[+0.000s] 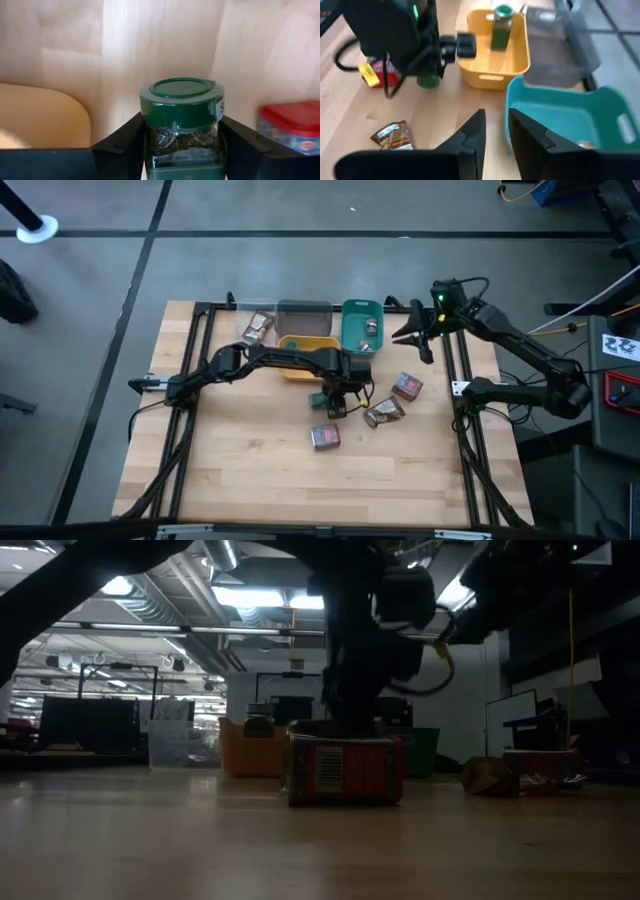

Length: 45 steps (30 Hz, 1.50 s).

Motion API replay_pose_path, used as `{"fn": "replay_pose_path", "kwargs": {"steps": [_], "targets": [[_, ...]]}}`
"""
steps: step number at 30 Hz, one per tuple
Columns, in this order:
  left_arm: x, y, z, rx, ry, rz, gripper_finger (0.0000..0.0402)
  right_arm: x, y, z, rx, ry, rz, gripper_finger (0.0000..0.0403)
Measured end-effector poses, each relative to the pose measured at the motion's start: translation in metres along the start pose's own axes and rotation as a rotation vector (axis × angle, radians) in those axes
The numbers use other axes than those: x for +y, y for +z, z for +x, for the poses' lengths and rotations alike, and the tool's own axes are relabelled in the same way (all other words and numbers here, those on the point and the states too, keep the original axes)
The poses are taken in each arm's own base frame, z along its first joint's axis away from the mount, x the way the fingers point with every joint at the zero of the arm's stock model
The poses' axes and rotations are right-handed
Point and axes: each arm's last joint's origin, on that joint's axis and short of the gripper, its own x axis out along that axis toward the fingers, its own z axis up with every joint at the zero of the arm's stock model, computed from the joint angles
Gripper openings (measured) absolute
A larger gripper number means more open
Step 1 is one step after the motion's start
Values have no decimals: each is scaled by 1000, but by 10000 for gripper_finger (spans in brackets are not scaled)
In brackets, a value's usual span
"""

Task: Sort spices by type
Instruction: Put the green seasoning bottle into the yellow bin

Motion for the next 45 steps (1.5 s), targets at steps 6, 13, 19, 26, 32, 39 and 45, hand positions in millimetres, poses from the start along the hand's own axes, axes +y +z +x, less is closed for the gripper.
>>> {"fn": "replay_pose_path", "kwargs": {"steps": [6,13,19,26,32,39,45], "targets": [[-6,7,-36,-116,8,10,183,3,-23,14,42,14,42,83],[9,1,-83,-224,175,-51,183,4,-29,16,55,21,56,83],[26,-16,-110,-210,335,-88,185,4,-29,16,58,22,59,83],[54,-24,-107,-120,418,-160,186,4,-29,16,59,22,61,83],[71,-25,-105,-108,425,-194,184,4,-29,16,60,22,61,83],[74,-27,-106,-85,428,-182,191,4,-29,16,60,22,61,83],[72,-34,-108,-23,427,-156,186,4,-29,16,60,22,61,83]]}}
